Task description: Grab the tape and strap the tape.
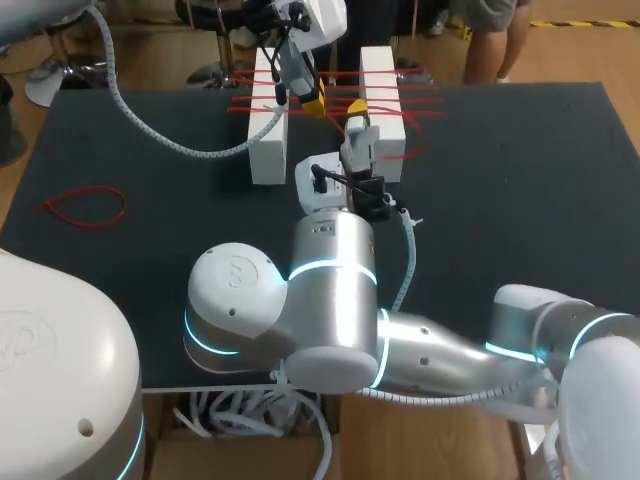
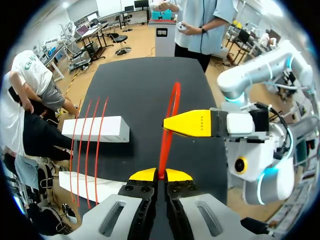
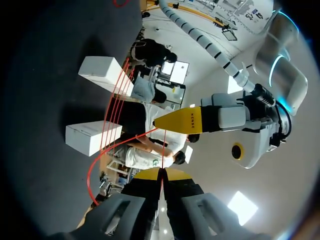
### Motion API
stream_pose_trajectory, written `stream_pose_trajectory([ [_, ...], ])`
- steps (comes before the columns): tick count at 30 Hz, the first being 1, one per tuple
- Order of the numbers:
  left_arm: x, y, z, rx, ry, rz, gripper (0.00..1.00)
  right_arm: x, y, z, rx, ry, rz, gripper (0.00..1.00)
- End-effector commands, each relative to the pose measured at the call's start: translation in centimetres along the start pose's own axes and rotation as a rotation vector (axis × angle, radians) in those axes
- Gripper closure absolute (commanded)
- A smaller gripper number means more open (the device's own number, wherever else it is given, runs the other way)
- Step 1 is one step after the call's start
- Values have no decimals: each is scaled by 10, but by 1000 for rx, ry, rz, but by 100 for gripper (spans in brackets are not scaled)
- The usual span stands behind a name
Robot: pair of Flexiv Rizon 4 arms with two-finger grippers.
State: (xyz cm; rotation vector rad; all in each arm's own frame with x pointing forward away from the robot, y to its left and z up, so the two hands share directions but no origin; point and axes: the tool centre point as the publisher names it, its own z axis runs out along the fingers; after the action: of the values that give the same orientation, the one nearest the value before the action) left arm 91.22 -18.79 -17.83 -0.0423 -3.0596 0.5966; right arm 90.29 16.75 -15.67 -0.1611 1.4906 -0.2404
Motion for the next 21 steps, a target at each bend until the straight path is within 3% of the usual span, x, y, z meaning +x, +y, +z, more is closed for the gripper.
stream_pose_trajectory([
  [1,0,-1,-1,-5,0,-1,100,-2,1,0,3,8,-6,100],
  [21,0,-1,-1,-5,0,-1,100,-8,15,3,15,24,24,100],
])
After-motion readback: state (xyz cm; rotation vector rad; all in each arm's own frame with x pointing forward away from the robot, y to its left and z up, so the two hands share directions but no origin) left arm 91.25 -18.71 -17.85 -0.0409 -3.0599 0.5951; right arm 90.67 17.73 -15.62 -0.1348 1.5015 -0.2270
